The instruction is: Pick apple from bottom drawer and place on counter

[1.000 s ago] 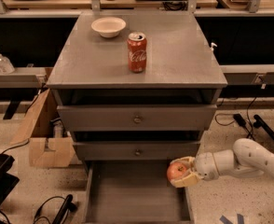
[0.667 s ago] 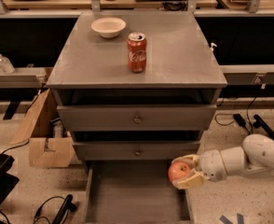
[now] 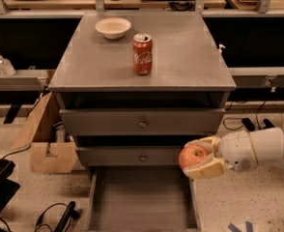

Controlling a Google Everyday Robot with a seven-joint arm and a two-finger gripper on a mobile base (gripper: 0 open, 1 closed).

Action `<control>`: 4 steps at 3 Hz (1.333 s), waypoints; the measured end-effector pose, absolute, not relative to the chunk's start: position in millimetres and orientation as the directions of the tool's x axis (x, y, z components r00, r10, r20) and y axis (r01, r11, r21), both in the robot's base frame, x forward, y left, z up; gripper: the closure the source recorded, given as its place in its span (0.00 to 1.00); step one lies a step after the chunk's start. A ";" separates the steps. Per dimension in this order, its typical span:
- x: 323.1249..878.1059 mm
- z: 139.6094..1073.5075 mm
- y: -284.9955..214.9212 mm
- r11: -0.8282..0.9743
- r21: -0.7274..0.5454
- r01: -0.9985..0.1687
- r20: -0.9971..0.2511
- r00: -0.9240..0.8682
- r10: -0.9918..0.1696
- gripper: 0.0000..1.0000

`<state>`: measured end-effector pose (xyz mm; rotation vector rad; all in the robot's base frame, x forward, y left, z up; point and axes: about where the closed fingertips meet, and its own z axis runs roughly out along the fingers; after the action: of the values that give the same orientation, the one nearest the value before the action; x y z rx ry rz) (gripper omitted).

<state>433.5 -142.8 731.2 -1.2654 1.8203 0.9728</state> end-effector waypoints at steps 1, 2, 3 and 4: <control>456.4 809.6 -142.3 0.312 0.129 -0.941 -0.864 -0.261 -0.430 1.00; 493.5 875.3 -145.0 0.412 0.073 -0.908 -0.871 -0.259 -0.418 1.00; 531.8 917.0 -153.7 0.501 0.002 -0.866 -0.884 -0.236 -0.404 1.00; 535.6 918.8 -152.6 0.500 0.003 -0.866 -0.883 -0.236 -0.405 1.00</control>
Offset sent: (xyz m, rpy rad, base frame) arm 0.1077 -0.0139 0.2249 -0.0718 -0.1692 -0.3284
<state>535.6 -152.6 918.8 -1.0608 1.8396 0.6407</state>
